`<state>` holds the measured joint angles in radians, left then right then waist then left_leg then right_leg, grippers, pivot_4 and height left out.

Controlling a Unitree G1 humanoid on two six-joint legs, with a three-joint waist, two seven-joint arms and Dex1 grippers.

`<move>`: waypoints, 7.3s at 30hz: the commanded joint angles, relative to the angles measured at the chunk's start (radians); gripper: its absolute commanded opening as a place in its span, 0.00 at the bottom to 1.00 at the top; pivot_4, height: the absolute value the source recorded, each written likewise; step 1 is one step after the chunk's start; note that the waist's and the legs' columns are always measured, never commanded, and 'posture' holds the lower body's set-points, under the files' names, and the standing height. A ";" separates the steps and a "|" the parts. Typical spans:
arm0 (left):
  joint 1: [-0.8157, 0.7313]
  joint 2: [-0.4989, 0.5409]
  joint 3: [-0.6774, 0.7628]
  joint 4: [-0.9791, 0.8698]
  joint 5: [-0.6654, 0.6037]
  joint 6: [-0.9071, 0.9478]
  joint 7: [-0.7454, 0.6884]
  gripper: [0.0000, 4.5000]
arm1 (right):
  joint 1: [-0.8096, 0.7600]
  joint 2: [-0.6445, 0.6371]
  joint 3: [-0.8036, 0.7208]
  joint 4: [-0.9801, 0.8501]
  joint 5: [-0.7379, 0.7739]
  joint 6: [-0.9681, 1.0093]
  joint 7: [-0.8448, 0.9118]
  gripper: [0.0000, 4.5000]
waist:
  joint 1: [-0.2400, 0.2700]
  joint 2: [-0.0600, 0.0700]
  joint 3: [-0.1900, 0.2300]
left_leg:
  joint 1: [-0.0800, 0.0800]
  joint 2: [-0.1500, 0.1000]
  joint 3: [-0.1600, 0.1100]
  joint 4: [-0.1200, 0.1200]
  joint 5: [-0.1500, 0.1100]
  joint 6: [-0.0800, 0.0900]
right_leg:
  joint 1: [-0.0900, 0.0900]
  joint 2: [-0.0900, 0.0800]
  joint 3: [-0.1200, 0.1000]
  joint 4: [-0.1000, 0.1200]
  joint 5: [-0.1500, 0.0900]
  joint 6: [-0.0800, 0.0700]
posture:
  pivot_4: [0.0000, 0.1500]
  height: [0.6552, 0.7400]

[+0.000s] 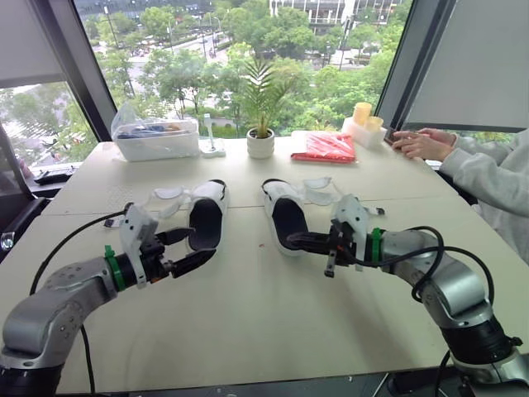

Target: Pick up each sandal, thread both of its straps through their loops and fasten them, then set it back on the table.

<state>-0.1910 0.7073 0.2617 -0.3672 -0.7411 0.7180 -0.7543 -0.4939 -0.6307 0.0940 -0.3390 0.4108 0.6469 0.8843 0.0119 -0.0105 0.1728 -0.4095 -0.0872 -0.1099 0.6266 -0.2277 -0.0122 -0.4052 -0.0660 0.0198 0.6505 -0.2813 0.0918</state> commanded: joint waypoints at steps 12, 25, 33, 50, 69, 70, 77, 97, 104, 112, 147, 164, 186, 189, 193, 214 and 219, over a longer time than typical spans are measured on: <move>-0.002 0.029 0.028 -0.047 -0.017 0.014 0.012 0.99 | 0.010 0.016 -0.012 -0.012 -0.004 -0.022 -0.036 0.00 | 0.000 0.000 0.000 | 0.000 0.000 0.000 0.000 0.000 0.000 | 0.000 0.000 0.000 0.000 0.000 0.000 | 1.00 1.00; 0.026 0.028 0.035 -0.074 -0.038 0.018 0.047 0.99 | -0.017 0.058 0.022 0.073 -0.125 -0.096 -0.140 0.00 | -0.001 0.000 0.000 | 0.000 0.000 0.000 -0.001 0.000 0.000 | -0.001 0.000 0.000 0.000 0.000 0.000 | 1.00 1.00; 0.035 0.023 0.024 -0.067 -0.017 -0.006 0.063 1.00 | -0.133 0.127 0.131 0.301 -0.381 -0.258 -0.313 0.41 | -0.004 0.000 0.000 | 0.000 0.000 0.000 -0.001 0.000 0.000 | -0.001 0.000 0.000 0.000 0.000 0.000 | 1.00 1.00; 0.013 0.006 0.003 -0.071 0.012 -0.024 0.075 1.00 | -0.659 0.395 0.358 1.460 -0.865 -0.811 -0.840 0.99 | -0.035 0.000 0.000 | 0.000 0.000 0.001 -0.010 0.008 -0.013 | -0.007 0.002 0.002 0.003 0.001 -0.001 | 1.00 1.00; 0.054 -0.001 0.034 -0.134 0.001 -0.016 0.138 1.00 | -0.815 0.527 0.349 1.705 -0.959 -0.811 -1.006 0.01 | -0.057 0.001 0.001 | 0.001 0.000 0.001 -0.013 0.010 -0.015 | -0.010 0.003 0.003 0.006 0.001 -0.002 | 1.00 1.00; 0.056 -0.001 0.038 -0.136 -0.001 -0.016 0.141 1.00 | -0.817 0.528 0.346 1.705 -0.958 -0.813 -1.006 0.01 | -0.057 0.001 0.001 | 0.001 0.000 0.001 -0.013 0.010 -0.015 | -0.010 0.003 0.003 0.007 0.001 -0.002 | 1.00 1.00; 0.054 0.001 0.038 -0.138 -0.009 -0.015 0.150 1.00 | -0.835 0.517 0.340 1.696 -0.959 -0.853 -0.986 0.01 | -0.057 0.001 0.001 | 0.001 0.000 0.001 -0.013 0.010 -0.016 | -0.011 0.004 0.004 0.009 0.001 -0.002 | 1.00 1.00; -0.066 -0.044 -0.085 -0.013 0.033 -0.047 0.068 1.00 | -0.530 0.009 0.423 1.234 -0.836 -1.922 -0.424 0.01 | -0.065 0.000 0.001 | 0.002 0.001 0.003 -0.011 0.010 -0.016 | -0.011 0.005 0.005 0.013 0.001 -0.002 | 1.00 1.00; -0.083 -0.056 -0.103 0.004 0.049 -0.055 0.040 1.00 | -0.512 -0.013 0.490 1.251 -0.871 -2.150 -0.409 0.01 | -0.056 0.000 0.001 | 0.003 0.001 0.003 -0.010 0.011 -0.016 | -0.009 0.005 0.005 0.013 0.001 -0.002 | 1.00 1.00; -0.047 -0.036 -0.132 -0.021 0.068 -0.051 -0.007 1.00 | -0.542 0.026 0.487 1.335 -0.966 -2.174 -0.437 0.01 | -0.055 0.000 0.001 | 0.004 0.001 0.003 -0.009 0.011 -0.017 | -0.008 0.005 0.005 0.013 0.001 -0.002 | 1.00 1.00; -0.362 -0.138 -0.515 0.715 0.523 -0.692 -0.597 0.01 | -0.069 -0.214 -0.015 0.203 0.006 -0.039 0.182 1.00 | -0.022 0.003 0.002 | 0.001 0.001 0.000 -0.003 0.004 -0.005 | -0.003 0.002 0.000 0.006 0.002 -0.003 | 1.00 1.00; -0.392 -0.246 -0.560 0.732 0.582 -0.719 -0.607 0.01 | -0.150 0.065 -0.208 0.392 0.252 0.599 -0.146 1.00 | -0.021 0.003 0.001 | 0.000 0.000 0.000 0.003 0.002 -0.002 | -0.002 0.001 0.000 0.007 0.002 -0.002 | 1.00 1.00; -0.355 -0.253 -0.546 0.679 0.586 -0.697 -0.572 0.01 | -0.721 0.320 -0.396 1.521 0.132 0.159 -0.260 1.00 | -0.025 0.004 0.001 | 0.000 -0.001 0.000 0.003 0.002 -0.002 | -0.004 0.001 0.001 0.011 0.002 -0.001 | 1.00 1.00; -0.354 -0.253 -0.544 0.669 0.584 -0.691 -0.567 0.01 | -0.757 0.320 -0.435 1.577 0.123 0.096 -0.301 1.00 | -0.026 0.004 0.001 | 0.000 -0.001 0.001 0.003 0.002 -0.002 | -0.004 0.001 0.001 0.011 0.002 -0.001 | 1.00 1.00; -0.356 -0.256 -0.542 0.661 0.584 -0.683 -0.560 0.00 | -0.800 0.316 -0.485 1.614 0.120 0.041 -0.328 0.70 | -0.026 0.004 0.001 | 0.000 -0.001 0.001 0.003 0.002 -0.002 | -0.004 0.001 0.002 0.011 0.002 -0.001 | 1.00 1.00; -0.344 -0.275 -0.547 0.655 0.581 -0.664 -0.554 0.00 | -0.169 0.144 -0.218 0.051 0.309 0.365 0.088 0.01 | -0.024 0.005 0.001 | -0.003 -0.002 -0.003 0.003 0.001 -0.001 | -0.005 0.001 0.002 0.011 0.001 0.000 | 1.00 1.00; -0.344 -0.266 -0.549 0.657 0.586 -0.661 -0.566 0.00 | 0.073 0.018 -0.146 -0.197 0.295 0.236 0.168 0.01 | -0.023 0.005 0.001 | -0.001 -0.002 -0.002 0.006 0.001 -0.001 | -0.002 0.001 0.002 0.011 0.001 0.000 | 1.00 1.00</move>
<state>-0.5420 0.4325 -0.2733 0.2996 -0.1625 0.0562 -1.3067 -0.4537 -0.5864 -0.0568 -0.4438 0.6947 0.9344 1.0142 -0.0109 -0.0060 0.1739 -0.4098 -0.0889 -0.1121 0.6320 -0.2264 -0.0135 -0.4071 -0.0648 0.0214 0.6616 -0.2801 0.0923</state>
